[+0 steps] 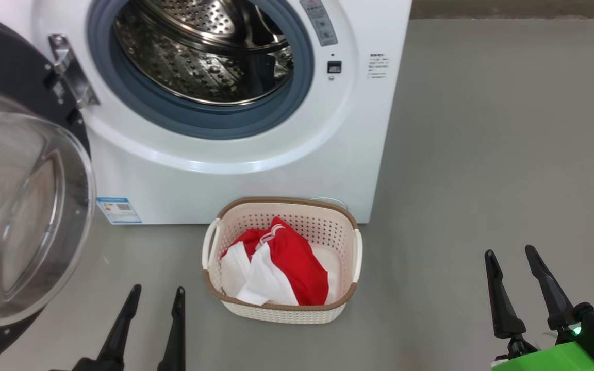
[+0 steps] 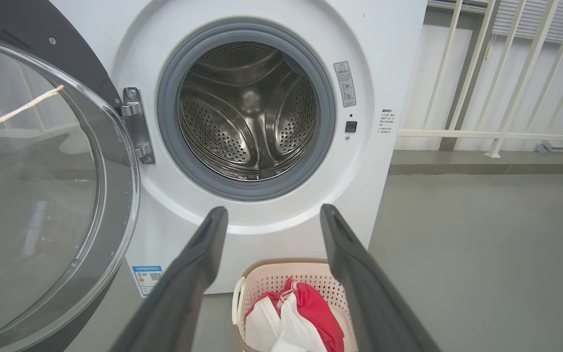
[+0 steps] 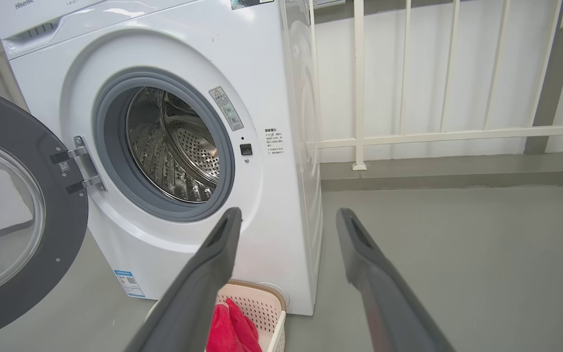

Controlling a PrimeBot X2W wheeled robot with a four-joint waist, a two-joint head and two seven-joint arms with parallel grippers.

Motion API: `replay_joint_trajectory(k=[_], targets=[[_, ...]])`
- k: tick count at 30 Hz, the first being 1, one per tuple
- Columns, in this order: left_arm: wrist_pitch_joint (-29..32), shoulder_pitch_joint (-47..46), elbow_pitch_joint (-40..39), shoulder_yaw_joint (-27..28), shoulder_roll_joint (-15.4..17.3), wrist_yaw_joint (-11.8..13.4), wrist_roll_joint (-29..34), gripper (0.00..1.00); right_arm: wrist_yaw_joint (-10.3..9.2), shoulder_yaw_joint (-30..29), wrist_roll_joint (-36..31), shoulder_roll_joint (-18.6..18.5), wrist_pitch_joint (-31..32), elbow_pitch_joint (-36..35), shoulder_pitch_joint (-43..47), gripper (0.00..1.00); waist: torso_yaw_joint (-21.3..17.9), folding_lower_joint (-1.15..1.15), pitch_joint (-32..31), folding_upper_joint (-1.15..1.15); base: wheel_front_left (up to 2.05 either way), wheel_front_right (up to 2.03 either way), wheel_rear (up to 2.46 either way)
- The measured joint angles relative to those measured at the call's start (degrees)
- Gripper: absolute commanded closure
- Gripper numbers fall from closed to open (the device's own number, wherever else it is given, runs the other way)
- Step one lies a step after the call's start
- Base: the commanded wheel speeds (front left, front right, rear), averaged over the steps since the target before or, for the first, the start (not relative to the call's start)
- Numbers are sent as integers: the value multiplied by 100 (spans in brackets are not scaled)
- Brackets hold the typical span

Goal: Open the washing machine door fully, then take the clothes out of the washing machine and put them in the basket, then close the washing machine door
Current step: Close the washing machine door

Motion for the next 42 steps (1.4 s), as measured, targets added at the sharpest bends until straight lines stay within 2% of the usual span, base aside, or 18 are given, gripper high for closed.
replay_joint_trajectory(k=[5,12,19,28,42], targets=[[0,0,-94,10,-3,59,4,0,0,9,-1,0,1,-7,2,0,196,0,-23,0,0,0,0],[0,15,-216,51,-18,277,-30,0,0,36,-42,0,1,-14,49,0,556,0,-64,0,0,0,0],[0,21,-224,66,-16,313,-37,0,0,70,-42,0,1,-26,125,0,979,0,-125,0,0,0,0],[0,100,-425,88,-19,508,-9,0,0,137,-42,0,1,-97,124,0,1474,0,-136,0,0,0,0],[0,135,-556,84,-16,564,4,0,0,207,-100,-1,1,-187,118,0,2035,0,-76,0,0,0,0]])
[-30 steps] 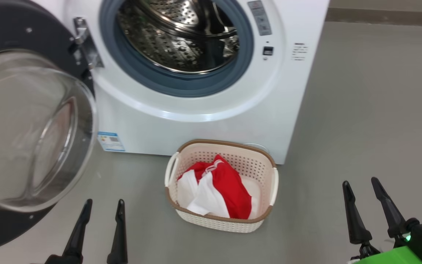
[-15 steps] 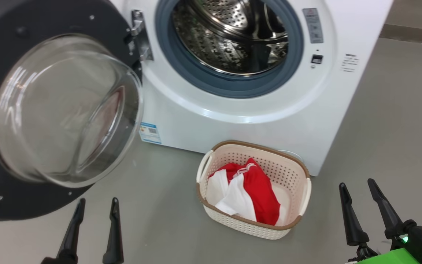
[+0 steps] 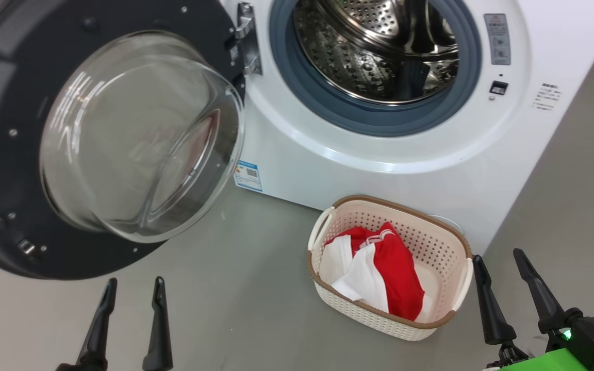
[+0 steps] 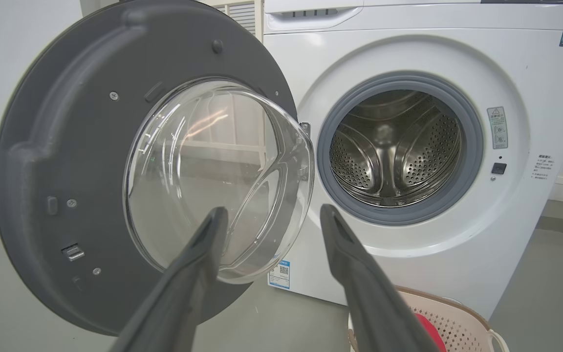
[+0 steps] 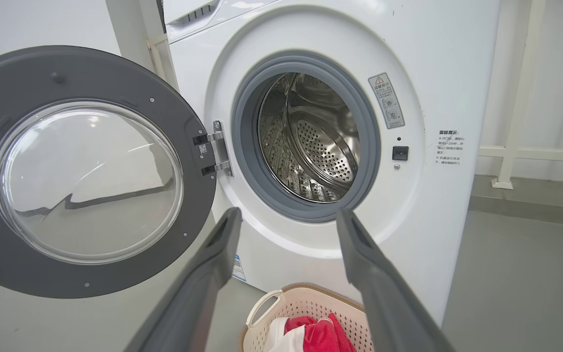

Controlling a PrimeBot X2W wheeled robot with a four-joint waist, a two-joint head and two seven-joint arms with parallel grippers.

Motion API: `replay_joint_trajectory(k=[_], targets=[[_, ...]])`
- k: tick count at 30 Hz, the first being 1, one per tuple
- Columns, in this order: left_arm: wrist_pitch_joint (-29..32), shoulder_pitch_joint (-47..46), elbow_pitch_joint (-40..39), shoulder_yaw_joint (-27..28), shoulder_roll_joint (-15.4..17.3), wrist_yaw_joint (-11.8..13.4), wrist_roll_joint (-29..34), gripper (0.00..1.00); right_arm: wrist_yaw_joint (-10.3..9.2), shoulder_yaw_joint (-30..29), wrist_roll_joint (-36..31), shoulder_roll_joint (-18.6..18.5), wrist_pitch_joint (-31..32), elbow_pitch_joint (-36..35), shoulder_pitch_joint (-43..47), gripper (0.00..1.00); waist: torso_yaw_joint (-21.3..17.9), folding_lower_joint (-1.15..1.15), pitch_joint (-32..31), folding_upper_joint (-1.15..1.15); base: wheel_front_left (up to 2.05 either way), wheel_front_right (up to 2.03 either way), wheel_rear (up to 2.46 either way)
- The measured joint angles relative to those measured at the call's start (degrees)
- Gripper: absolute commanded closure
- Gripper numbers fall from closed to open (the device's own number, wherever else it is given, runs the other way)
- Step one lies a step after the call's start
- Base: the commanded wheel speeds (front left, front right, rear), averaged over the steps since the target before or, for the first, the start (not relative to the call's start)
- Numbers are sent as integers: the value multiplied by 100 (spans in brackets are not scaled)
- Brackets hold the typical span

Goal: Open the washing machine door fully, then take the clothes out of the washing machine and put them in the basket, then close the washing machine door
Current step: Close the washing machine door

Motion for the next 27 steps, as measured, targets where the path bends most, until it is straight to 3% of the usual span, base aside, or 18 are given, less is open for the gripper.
replay_joint_trajectory(k=[12,26,27], targets=[[0,1,-59,0,-1,64,1,0,0,18,0,1,0,-5,-1,0,276,0,2,0,0,0,0],[0,8,-116,-33,-1,149,1,0,0,21,-98,1,0,-4,-1,0,306,0,-37,0,0,0,0],[0,9,-118,-38,-1,151,2,52,0,21,-98,1,0,-4,-1,0,302,0,-40,0,0,0,0]])
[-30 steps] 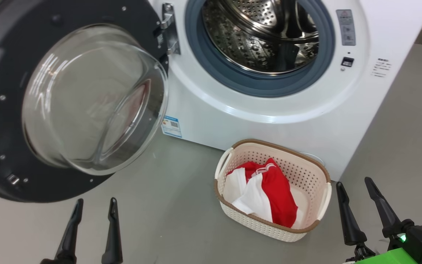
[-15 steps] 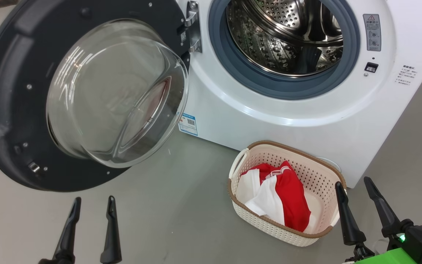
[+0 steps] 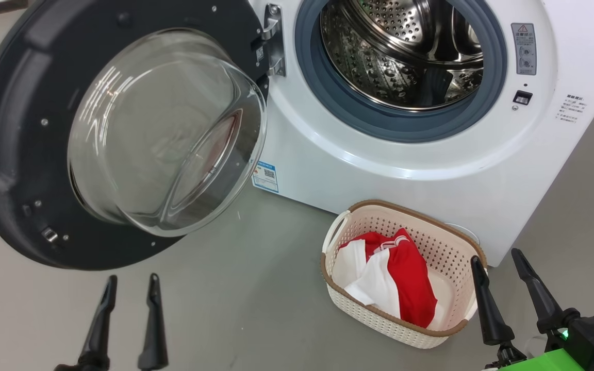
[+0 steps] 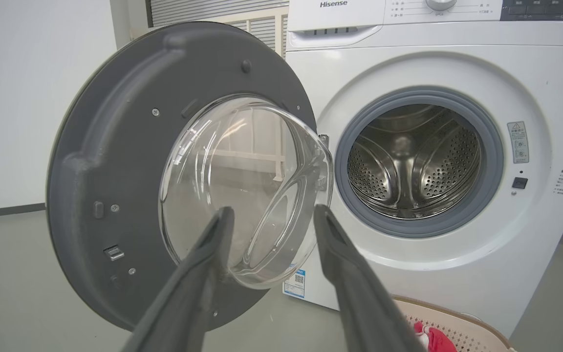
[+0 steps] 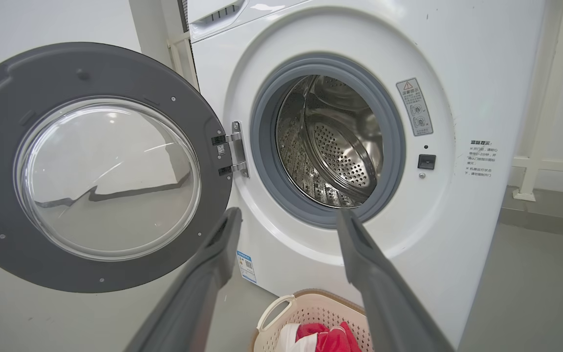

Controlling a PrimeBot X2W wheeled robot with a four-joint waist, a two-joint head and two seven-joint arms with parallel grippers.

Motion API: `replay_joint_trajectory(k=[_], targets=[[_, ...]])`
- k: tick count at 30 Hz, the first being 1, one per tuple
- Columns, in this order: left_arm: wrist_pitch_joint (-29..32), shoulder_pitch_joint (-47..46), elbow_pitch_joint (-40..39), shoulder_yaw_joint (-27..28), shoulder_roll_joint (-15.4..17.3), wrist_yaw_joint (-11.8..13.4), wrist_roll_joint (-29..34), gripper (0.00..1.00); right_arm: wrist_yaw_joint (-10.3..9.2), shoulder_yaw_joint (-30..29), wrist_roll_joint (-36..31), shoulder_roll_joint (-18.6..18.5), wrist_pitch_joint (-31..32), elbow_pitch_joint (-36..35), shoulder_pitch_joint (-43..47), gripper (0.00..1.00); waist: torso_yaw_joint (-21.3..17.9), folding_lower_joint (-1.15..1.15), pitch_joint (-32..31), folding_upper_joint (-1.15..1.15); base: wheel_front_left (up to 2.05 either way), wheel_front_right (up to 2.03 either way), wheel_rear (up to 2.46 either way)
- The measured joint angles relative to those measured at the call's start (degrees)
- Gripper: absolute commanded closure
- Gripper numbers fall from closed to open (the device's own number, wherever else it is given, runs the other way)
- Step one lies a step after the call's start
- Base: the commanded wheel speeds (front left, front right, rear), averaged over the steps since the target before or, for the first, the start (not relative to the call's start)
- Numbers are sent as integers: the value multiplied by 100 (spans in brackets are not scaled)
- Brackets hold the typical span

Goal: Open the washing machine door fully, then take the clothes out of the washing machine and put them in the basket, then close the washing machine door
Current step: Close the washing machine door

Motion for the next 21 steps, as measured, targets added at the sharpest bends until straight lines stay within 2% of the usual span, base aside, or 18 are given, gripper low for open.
replay_joint_trajectory(k=[1,2,7,13,16,21], targets=[[0,1,-18,-2,0,1,10,87,0,0,0,0,-1,0,0,0,-3,0,-5,0,0,0,0],[0,1,-59,0,0,3,30,100,0,0,0,0,-1,0,0,0,-7,0,-11,0,0,0,0],[0,-7,-265,155,20,101,41,100,0,0,1,0,-1,3,1,0,-13,0,-60,0,0,0,0],[-1,-320,-347,594,257,144,-116,100,0,-3,1,0,0,5,2,0,-48,0,-107,0,0,0,0],[21,-720,-389,920,313,133,-608,100,0,-5,1,0,0,3,5,0,-104,0,-134,0,0,0,0],[133,-1212,-212,1361,325,-64,-1426,100,0,-3,-11,0,0,2,29,0,-189,0,-162,0,0,0,0]])
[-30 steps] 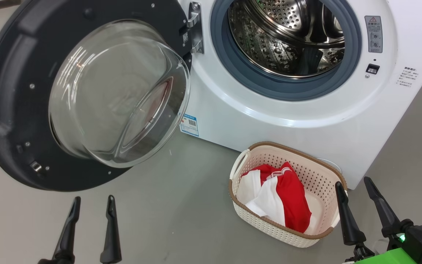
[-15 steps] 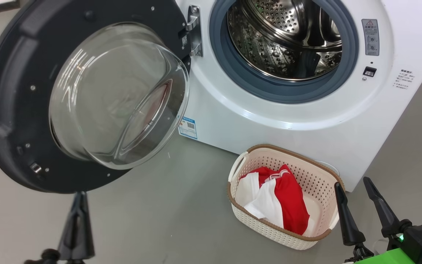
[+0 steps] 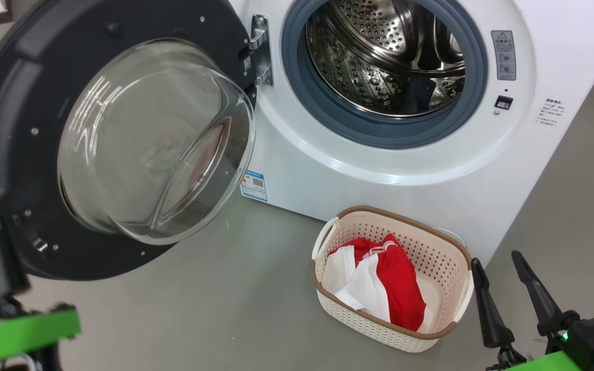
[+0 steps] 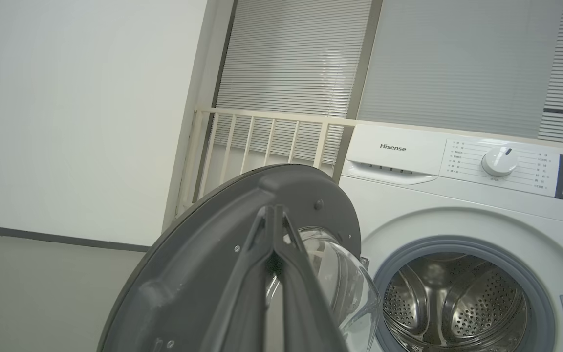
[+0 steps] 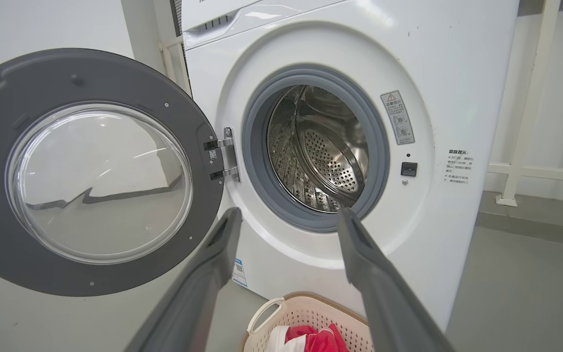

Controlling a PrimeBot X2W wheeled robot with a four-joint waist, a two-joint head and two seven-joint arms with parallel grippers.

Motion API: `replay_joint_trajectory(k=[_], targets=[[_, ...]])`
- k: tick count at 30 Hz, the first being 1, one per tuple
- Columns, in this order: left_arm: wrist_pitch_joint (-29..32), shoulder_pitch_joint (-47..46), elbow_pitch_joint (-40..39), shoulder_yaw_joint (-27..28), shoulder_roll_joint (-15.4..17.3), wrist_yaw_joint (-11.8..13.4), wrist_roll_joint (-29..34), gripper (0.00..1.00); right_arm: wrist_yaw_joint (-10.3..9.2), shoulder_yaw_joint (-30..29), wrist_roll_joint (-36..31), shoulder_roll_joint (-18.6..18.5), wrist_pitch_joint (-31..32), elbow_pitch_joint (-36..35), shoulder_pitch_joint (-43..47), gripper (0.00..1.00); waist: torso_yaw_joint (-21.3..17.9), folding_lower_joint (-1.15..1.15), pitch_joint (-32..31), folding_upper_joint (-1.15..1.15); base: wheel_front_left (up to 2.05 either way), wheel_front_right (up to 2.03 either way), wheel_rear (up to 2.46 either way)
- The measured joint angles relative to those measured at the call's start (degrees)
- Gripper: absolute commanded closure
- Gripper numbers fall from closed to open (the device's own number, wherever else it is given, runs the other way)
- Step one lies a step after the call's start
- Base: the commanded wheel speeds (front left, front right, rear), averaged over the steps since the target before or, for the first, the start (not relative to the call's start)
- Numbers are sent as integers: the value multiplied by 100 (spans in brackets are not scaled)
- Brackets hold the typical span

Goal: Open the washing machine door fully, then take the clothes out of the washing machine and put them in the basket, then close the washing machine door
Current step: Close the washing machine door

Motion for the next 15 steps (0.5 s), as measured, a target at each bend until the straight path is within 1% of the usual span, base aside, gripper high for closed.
replay_joint_trajectory(k=[3,7,13,15], targets=[[135,-367,224,234,-1,-104,-547,100,0,-15,-93,1,7,-15,90,0,-34,0,-5,0,0,0,0],[336,-934,649,576,44,-156,-1171,100,0,-14,-137,1,74,-92,92,0,-61,0,15,0,0,0,0],[915,-1832,1496,1148,179,-174,-2241,100,0,-1,-146,0,160,-196,92,0,-89,0,79,0,0,0,0],[1227,-2123,1806,1336,203,-169,-2665,100,0,2,-168,1,185,-219,92,0,-106,0,107,0,0,0,0]])
